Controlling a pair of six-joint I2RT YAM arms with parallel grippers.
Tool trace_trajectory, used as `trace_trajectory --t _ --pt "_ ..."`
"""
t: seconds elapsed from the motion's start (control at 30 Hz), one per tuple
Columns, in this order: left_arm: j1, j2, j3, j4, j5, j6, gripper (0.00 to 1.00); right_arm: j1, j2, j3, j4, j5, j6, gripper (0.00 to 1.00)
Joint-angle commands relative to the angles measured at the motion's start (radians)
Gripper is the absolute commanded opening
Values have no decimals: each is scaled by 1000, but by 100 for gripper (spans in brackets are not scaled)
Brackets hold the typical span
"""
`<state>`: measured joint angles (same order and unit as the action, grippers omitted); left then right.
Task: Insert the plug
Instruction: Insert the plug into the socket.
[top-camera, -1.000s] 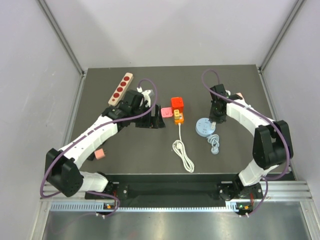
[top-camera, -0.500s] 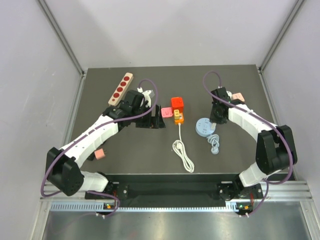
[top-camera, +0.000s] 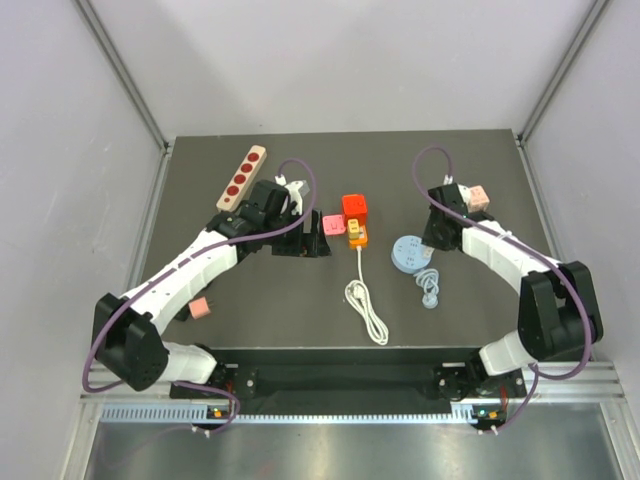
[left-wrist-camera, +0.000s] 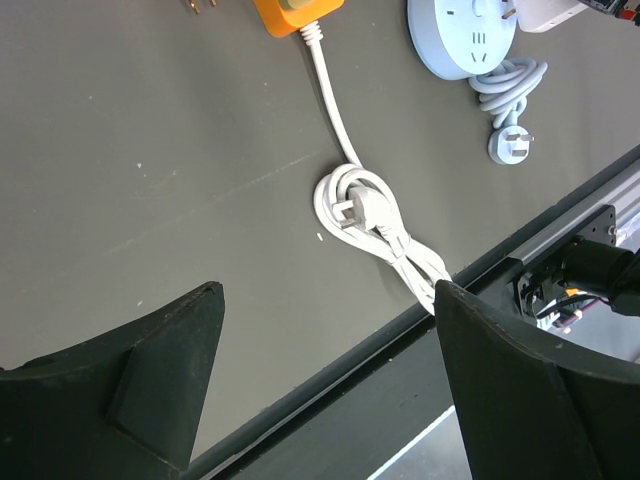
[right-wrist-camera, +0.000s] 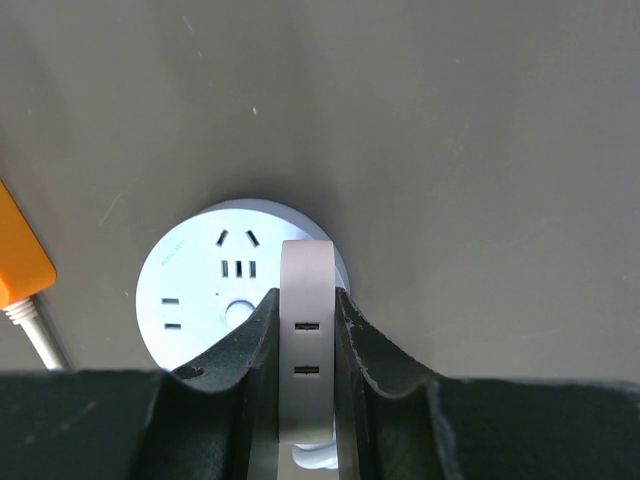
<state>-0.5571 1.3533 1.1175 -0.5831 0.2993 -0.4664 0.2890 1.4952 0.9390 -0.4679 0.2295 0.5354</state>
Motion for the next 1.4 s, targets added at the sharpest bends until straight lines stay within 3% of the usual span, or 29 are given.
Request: trace_trajectory --t 0.0,0.3,1.07,1.37 --pt "2 10 10 45 24 0 90 -22 53 -137 -173 31 -14 0" --pt "0 15 5 54 54 -11 90 10 -44 -210 -143 33 11 0" --pt "0 4 -1 54 41 -9 90 167 82 -215 -127 67 101 0" --pt "2 10 -5 69 75 -21 88 176 -3 -275 -146 94 178 0"
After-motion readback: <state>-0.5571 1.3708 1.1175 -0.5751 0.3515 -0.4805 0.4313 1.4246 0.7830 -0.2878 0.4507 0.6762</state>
